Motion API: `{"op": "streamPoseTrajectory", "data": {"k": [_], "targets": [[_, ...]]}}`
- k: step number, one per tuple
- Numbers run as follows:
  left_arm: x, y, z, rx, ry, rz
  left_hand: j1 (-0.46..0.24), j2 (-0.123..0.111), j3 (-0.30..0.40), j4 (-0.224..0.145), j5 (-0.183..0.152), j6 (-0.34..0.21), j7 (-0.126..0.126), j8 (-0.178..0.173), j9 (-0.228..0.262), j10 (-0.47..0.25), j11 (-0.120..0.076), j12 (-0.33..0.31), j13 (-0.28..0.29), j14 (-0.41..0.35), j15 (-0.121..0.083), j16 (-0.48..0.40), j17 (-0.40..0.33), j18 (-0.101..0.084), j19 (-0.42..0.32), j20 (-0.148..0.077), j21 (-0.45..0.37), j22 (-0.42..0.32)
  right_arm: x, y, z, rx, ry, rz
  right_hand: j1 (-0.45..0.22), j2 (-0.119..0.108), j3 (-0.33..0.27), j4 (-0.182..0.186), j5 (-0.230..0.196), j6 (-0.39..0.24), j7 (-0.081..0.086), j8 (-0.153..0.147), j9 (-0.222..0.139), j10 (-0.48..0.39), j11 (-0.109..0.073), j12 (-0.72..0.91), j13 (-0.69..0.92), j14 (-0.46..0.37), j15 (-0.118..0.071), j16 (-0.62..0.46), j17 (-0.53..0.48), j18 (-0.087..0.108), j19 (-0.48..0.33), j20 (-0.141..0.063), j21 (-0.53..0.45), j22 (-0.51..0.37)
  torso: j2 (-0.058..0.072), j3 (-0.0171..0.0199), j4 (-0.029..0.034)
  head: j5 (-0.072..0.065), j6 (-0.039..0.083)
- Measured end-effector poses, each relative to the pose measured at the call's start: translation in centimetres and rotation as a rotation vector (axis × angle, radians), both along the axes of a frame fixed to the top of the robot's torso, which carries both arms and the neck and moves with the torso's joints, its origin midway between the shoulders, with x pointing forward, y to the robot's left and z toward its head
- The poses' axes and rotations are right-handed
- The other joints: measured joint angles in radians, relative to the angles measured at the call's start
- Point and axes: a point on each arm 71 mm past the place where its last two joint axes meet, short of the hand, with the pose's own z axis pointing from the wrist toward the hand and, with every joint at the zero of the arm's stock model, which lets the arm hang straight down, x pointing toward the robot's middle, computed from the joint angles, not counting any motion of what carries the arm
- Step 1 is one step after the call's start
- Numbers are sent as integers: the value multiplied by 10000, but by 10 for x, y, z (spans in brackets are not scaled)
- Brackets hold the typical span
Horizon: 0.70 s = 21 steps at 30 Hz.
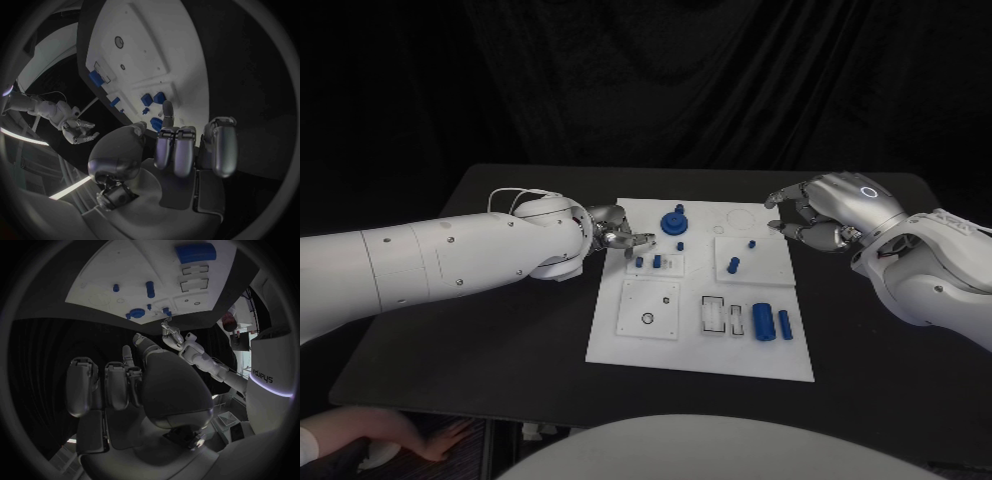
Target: Assemble the parts on the task board
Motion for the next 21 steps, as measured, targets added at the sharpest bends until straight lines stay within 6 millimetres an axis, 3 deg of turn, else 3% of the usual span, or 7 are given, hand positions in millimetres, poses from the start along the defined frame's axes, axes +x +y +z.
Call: {"op": "streamPoseTrajectory", "data": {"k": [3, 6, 13, 21], "targets": [[1, 5, 4, -330, -446, 129, 53, 53, -314, 7, -35, -56, -56, 256, 399, 0, 0, 0, 0, 0, 0, 0, 0, 0, 0, 0, 66, 0, 0, 0, 0, 5, 10, -14, 0, 0, 0, 0, 0, 0, 0, 0, -10, 0, 0, -56, 0, 0, 0, -41, 0, 1, 0, 0, 0, 0, 6, -2, 1, 1, 0], [0, 12, 8, -670, -970, 241, 483, 126, -601, 0, 210, -149, -149, 578, 876, -18, -18, 0, 0, 0, 0, 0, 0, 0, 0, 0, 109, 0, 0, -1, 0, 27, 37, -34, 0, 0, 0, 0, 0, 0, 0, 0, -15, 0, 0, -135, 0, 0, 0, -41, 0, 1, 0, 0, 0, 0, 12, -7, 4, 44, 0], [-2, 32, 23, -1687, -2698, 293, 2352, -67, -836, -16, 1200, -1024, -166, 1550, 2463, 6, -70, 0, 0, -38, -37, 0, 0, 0, -38, -38, 14, 0, 4, 3, -2, 72, 118, 12, 0, 0, 55, 56, -78, 91, 19, -51, -99, 0, 0, -426, 1, 0, 0, -41, 0, 1, 0, 0, -76, -1, 13, -14, 13, 212, 0], [-5, 34, 30, -2225, -3478, 34, 3089, -208, -835, -16, 1361, -1059, -197, 1686, 2544, 5, -69, 0, 0, -38, -37, 0, 0, 0, -37, -38, 93, 0, 7, 10, -9, 45, 340, 145, 0, -1, 55, 56, -79, 90, 19, -57, -109, 0, 0, -474, 1, 0, 0, -87, 0, 0, 0, 0, -116, -1, 30, -28, 14, 376, 0]]}}
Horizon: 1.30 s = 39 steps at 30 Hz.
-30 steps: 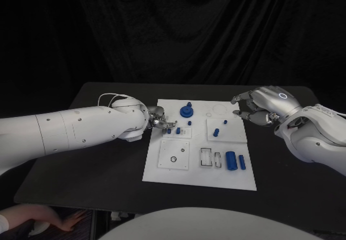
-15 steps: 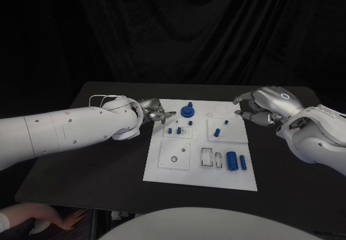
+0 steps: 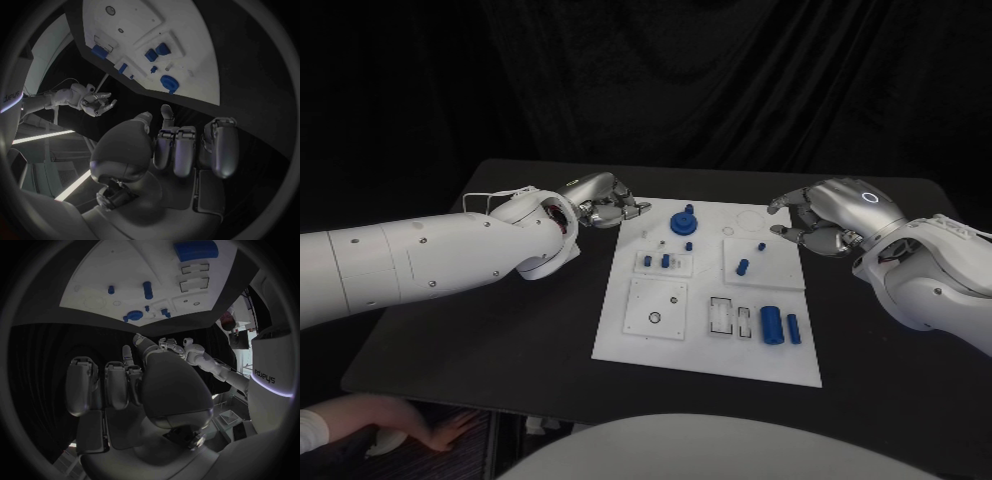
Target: Assemble the parts on the task board
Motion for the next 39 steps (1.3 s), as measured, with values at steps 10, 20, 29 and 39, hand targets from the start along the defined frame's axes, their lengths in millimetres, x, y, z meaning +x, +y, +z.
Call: {"op": "streamPoseTrajectory", "data": {"k": [10, 20, 29, 39], "targets": [[-6, -8, -14, 822, 1808, -325, 510, -172, -4, -5, 211, 434, -1, -876, -717, -1, 0, 0, 0, 1, 0, 0, 0, 0, 0, 0, 0, 0, -1, 3, -6, -101, 267, 113, 0, 0, 29, 29, 0, 0, 0, 0, -13, 0, 0, 0, 0, 0, 0, 0, 0, 0, 0, 0, 0, 0, 32, -81, 187, -256, 0], [-9, -21, -23, 1335, 2956, -556, 510, -172, -138, 0, -158, 666, 17, -1146, -1042, -1, 1, 0, 0, 1, 0, 0, 0, 1, 1, 1, 41, 0, -1, 2, -7, -192, 398, 119, 0, 0, 27, 28, 0, 0, 0, 0, -22, 0, 0, 0, 0, 0, 0, -40, 0, 0, 0, 0, -52, -1, 112, -177, 294, -362, 0], [-10, -29, -28, 1567, 3368, -627, 441, -103, -263, 14, -389, 738, 17, -1261, -1161, -1, 1, 0, 0, 1, 0, 0, 0, 0, 0, 1, 40, 0, -2, 2, -8, -215, 441, 123, 0, 0, 27, 28, 0, 0, 0, 0, -24, 0, 0, -33, 0, 0, 0, -40, 0, 0, 0, 0, -51, -1, 116, -160, 298, -384, 0], [-8, -32, -32, 1781, 3626, -517, 441, -103, -262, 14, -390, 738, 17, -1300, -1185, -1, 1, 0, 0, 1, 1, 0, 0, 0, 1, 1, 40, 0, -2, 2, -8, -222, 463, 127, 0, 0, 27, 27, 1, -1, 0, 0, -30, 0, 0, -46, 0, 0, 0, -39, 0, 0, 0, 0, -51, -1, 100, -137, 282, -402, 0]]}}
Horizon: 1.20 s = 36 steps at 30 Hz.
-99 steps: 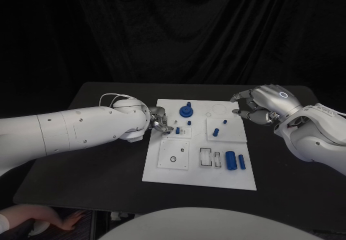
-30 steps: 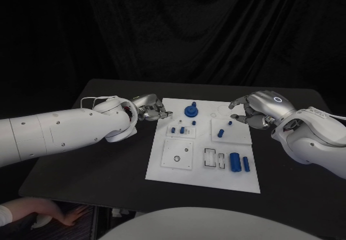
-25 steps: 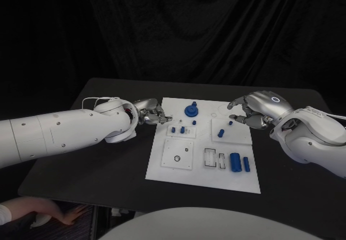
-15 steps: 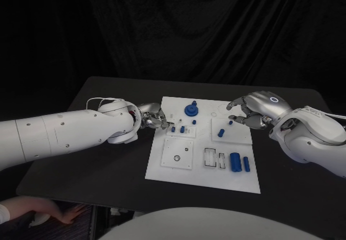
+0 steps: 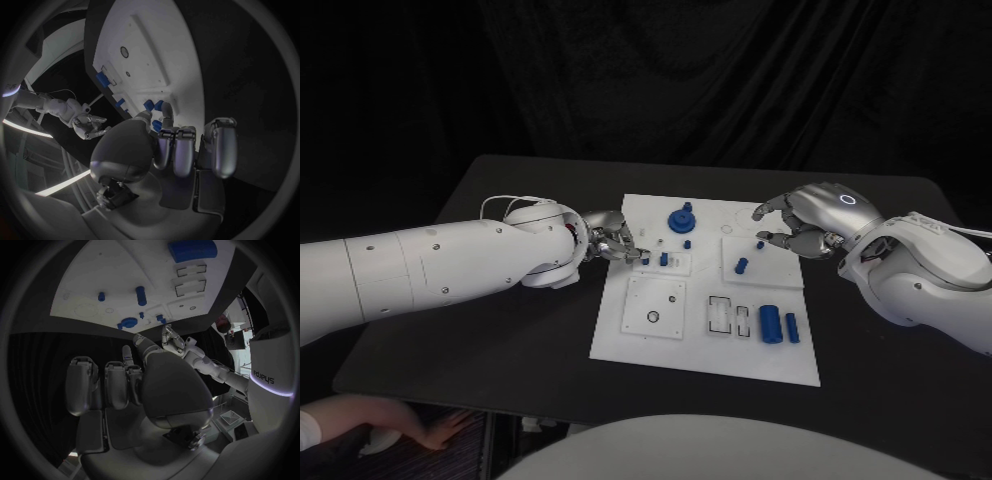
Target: Assemble the parts on the task board
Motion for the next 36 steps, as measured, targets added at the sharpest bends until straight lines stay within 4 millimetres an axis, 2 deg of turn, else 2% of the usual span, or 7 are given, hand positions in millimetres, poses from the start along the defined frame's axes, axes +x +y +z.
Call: {"op": "streamPoseTrajectory", "data": {"k": [20, 36], "targets": [[1, -8, -8, 85, 144, 45, 129, 128, -26, -27, 40, 0, 0, -116, -60, 0, 0, 0, 0, 0, 0, 0, 0, 0, 0, 0, -1, 0, 0, 0, -1, -58, 71, 1, 0, 0, 28, 28, 0, 0, 0, -38, -7, 0, 0, 1, 0, 0, 0, 0, 0, 1, 0, 0, 1, 0, 1, -14, 15, -61, 0], [4, -13, -12, 116, 173, 27, 433, 129, 89, -142, 78, -1, 0, -223, -96, 0, 0, 0, 0, 1, 0, 0, 0, 1, 0, 0, -1, 0, 1, 0, -2, -113, 201, -20, 0, 0, 27, 28, 0, 0, 0, -38, -15, 0, 0, 3, 0, 0, 0, 0, 0, 0, 0, 0, -45, -1, -1, -14, 14, -102, 0]]}}
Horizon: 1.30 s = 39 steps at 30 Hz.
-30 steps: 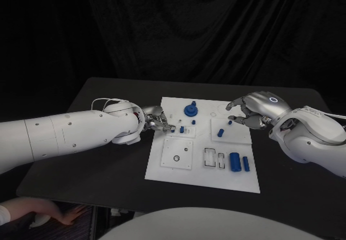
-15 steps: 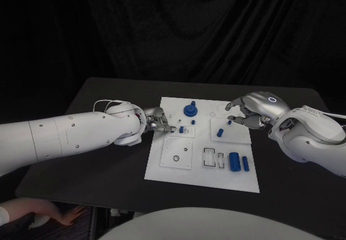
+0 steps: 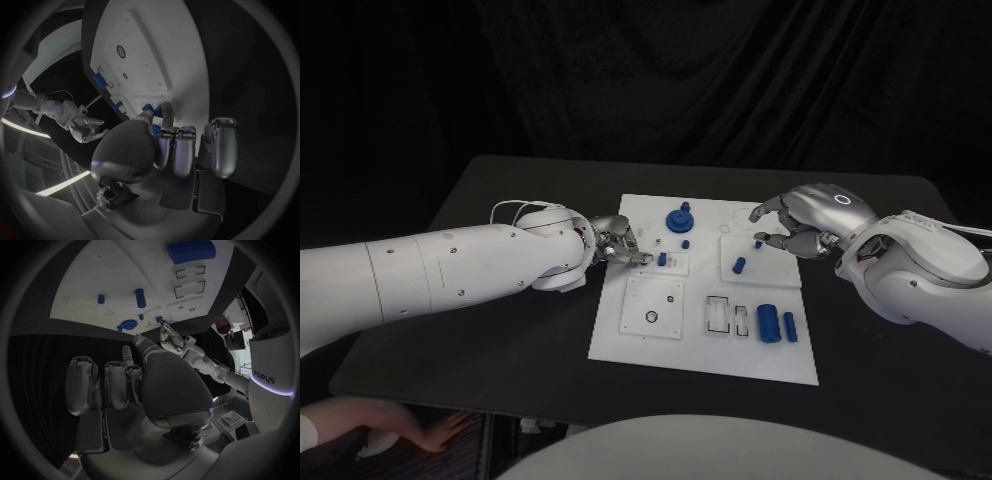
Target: Assemble the parts on the task board
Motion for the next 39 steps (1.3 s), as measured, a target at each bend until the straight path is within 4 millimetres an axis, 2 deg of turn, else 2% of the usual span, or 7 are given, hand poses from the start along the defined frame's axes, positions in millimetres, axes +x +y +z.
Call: {"op": "streamPoseTrajectory", "data": {"k": [8, 21, 25, 29, 32, 36, 39], "targets": [[2, -2, -1, 23, -5, 7, 137, 39, 116, 24, 155, 0, 0, -53, -22, 0, 0, 0, 0, 0, 0, 0, 0, 0, 0, 0, 0, 0, 1, 0, -1, -42, 94, -22, 0, 0, 0, 0, 0, 0, 0, 0, 0, 0, 0, -40, 0, 0, 0, 0, 0, 0, 0, 0, 0, 0, -1, 1, -5, 19, 0], [3, -5, -1, -7, 6, -67, 479, -67, 388, -25, 442, 1, 0, -145, -53, 0, 0, 0, 0, 0, 0, 0, 0, 0, 0, 0, 0, 0, 1, 0, -3, -132, 226, -36, 0, 0, 0, 0, 0, 72, -2, 0, -21, 0, 0, -40, 0, 0, 0, -69, 0, 1, 0, 0, 0, 0, 2, -6, 3, 5, 0], [3, -6, -1, -29, 10, -102, 701, -163, 709, -62, 703, 2, 2, -208, -64, 0, 0, 0, 0, 0, 0, 0, 0, 0, 0, 0, 0, 0, 1, 0, -4, -161, 268, -41, 0, 0, 28, 28, 0, 71, -2, 0, -33, 0, 0, -76, 0, 0, 0, -69, 0, 0, 0, 0, -70, 8, 3, -6, 7, -1, 0], [3, -7, -1, -53, 12, -126, 915, -377, 1094, -65, 1197, 46, 2, -273, -74, -32, -31, 0, 0, 0, 0, 0, 0, -1, 37, -37, 0, 0, 1, 0, -5, -191, 322, -52, 0, 0, 28, 28, 0, 72, -2, 0, -34, 0, 0, -75, 0, 0, 0, -69, 0, 0, 0, 0, -70, 8, 3, -6, 7, -1, 0], [3, -7, -1, -69, 13, -140, 1019, -481, 1343, -93, 1415, 74, 4, -278, -74, -32, -37, 0, 0, 2, -2, 0, 0, 0, 37, -37, 0, 0, 1, -1, -6, -214, 362, -58, 0, 0, 28, 28, 41, 72, -2, 0, -47, 0, 0, -75, 0, 0, 0, -69, 0, 0, 0, 0, -70, 8, 3, -3, 7, 7, 0], [3, -7, -1, -82, 12, -145, 1175, -639, 1848, -165, 1511, 89, 25, -278, -48, 2, -72, 0, 0, 35, -40, 0, 0, -1, 37, -37, 0, 0, 0, -1, -7, -237, 408, -63, 0, 0, 28, 28, 41, 72, -2, 0, -47, 0, 0, -75, 0, 0, 0, -69, 0, 0, 0, 0, -83, 7, 2, 0, 7, 12, 0], [3, -7, -1, -86, 13, -143, 1136, -916, 2440, -208, 1511, 127, 21, -336, 7, 2, -72, 0, 0, 0, -74, 0, 0, -1, 37, -37, -1, 0, 0, -1, -8, -250, 427, -67, 0, 0, 28, 28, 41, 71, -2, 0, -47, 0, 0, -75, 0, 0, 0, -69, 0, 1, 0, 0, -109, 6, 1, 1, 6, 12, 0]]}}
